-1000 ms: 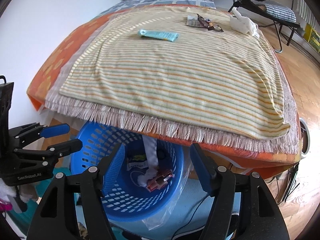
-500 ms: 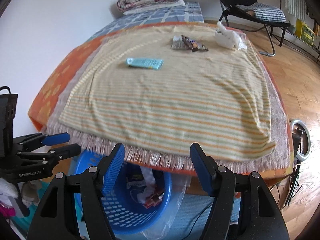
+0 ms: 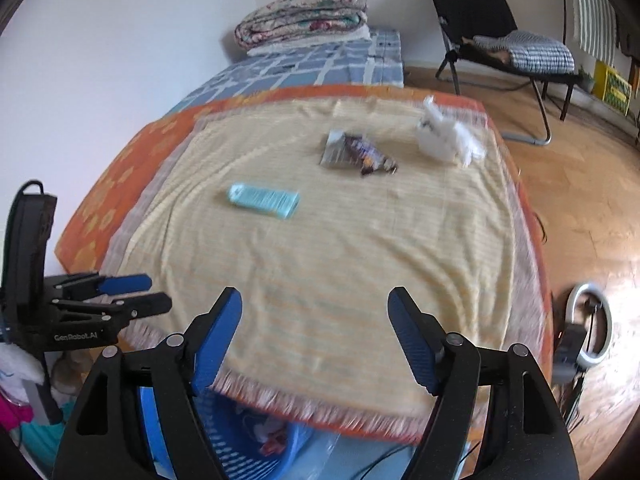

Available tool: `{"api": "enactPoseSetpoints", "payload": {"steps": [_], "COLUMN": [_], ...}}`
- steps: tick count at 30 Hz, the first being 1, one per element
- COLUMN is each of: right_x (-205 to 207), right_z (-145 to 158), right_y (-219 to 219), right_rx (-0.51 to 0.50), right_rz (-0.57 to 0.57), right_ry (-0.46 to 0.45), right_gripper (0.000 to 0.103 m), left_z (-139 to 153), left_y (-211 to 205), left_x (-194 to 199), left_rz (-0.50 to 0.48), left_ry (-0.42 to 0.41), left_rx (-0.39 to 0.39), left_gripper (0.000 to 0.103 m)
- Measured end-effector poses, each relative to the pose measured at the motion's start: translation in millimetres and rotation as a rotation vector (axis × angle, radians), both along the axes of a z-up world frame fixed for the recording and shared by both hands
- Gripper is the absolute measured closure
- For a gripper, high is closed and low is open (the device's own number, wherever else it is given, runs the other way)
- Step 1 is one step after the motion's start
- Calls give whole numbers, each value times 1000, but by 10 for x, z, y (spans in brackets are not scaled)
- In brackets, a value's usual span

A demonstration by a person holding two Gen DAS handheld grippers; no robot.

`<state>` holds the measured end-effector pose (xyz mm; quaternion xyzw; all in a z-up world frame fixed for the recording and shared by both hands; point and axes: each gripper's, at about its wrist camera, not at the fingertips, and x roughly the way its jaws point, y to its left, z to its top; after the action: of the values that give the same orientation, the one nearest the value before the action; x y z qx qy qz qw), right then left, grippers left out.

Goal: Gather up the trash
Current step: 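Raise both open tools back over the towel toward the remaining trash, then grasp the light-blue tube with the left tool while the right tool grasps the white plastic bag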

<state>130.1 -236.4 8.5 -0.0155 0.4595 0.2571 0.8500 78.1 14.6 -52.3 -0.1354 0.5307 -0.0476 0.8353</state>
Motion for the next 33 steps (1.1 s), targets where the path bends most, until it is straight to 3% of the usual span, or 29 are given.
{"api": "enactPoseSetpoints", "payload": {"steps": [8, 22, 30, 33], "right_x": [759, 1973, 2412, 2528], "right_z": [8, -373, -626, -684], "right_y": [-259, -438, -435, -390], "right_rx": [4, -15, -21, -12], "right_rz": [-88, -203, -258, -265], "right_ry": [6, 58, 82, 97], "right_gripper": [28, 28, 28, 28], "left_z": [-90, -493, -517, -511], "left_y": [118, 200, 359, 314], "left_x": [576, 1247, 1577, 1708], "left_rz": [71, 110, 158, 152], "left_ry": [18, 100, 70, 50], "left_rx": [-49, -85, -114, -89], "left_gripper": [40, 40, 40, 35]}}
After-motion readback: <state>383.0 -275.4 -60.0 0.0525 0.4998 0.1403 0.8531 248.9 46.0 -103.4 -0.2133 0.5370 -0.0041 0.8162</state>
